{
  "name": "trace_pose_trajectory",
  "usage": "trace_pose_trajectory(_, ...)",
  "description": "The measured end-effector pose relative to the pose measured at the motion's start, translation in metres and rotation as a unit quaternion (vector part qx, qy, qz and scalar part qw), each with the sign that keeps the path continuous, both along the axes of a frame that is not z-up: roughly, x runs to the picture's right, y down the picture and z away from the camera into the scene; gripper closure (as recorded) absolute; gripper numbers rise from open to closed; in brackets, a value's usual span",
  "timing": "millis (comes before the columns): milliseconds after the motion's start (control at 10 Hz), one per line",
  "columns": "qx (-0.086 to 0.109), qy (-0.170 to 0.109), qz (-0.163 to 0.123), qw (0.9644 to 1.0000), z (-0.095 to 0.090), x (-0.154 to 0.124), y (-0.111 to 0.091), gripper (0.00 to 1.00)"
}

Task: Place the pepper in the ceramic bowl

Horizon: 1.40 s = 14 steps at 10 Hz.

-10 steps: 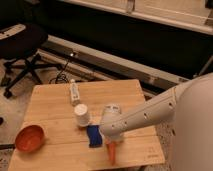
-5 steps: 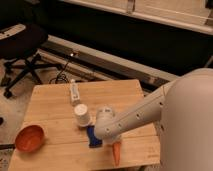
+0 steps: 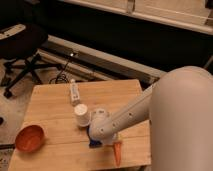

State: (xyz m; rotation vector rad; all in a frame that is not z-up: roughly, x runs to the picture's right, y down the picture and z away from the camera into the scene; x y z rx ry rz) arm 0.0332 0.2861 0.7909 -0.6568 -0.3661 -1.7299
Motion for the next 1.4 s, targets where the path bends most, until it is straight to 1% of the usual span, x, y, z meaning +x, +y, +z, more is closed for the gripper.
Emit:
trace_pose_trajectory(100, 0.0, -0.002, 0.009, 1.0, 0.0, -0.003, 0.0, 1.0)
trace_pose_trajectory(200, 0.002, -0.013, 0.021, 0.9997, -0.003, -0.011, -0.003, 1.0)
trace_pose_trajectory(400, 0.022, -0.037, 0.046, 0.998, -0.021, -0.022, -0.019, 1.0)
trace_pose_trajectory(500, 0.051, -0.06, 0.057, 0.9952, -0.047, -0.03, -0.04, 1.0)
trace_pose_trajectory(600, 0.071, -0.074, 0.057, 0.9931, -0.065, -0.035, -0.05, 1.0)
trace_pose_trajectory(700, 0.095, -0.092, 0.053, 0.9898, -0.089, -0.043, -0.06, 1.0)
trace_pose_trajectory(800, 0.11, -0.105, 0.045, 0.9873, -0.104, -0.051, -0.065, 1.0)
trace_pose_trajectory(900, 0.128, -0.129, 0.026, 0.983, -0.124, -0.07, -0.067, 1.0)
trace_pose_trajectory(1000, 0.136, -0.146, 0.012, 0.9798, -0.134, -0.086, -0.066, 1.0)
trace_pose_trajectory(1100, 0.148, -0.174, -0.009, 0.9735, -0.144, -0.112, -0.067, 1.0)
trace_pose_trajectory(1200, 0.157, -0.2, -0.026, 0.9668, -0.151, -0.136, -0.066, 1.0)
trace_pose_trajectory(1300, 0.163, -0.227, -0.042, 0.9592, -0.156, -0.161, -0.065, 1.0)
trace_pose_trajectory(1400, 0.168, -0.246, -0.057, 0.9528, -0.157, -0.179, -0.064, 1.0)
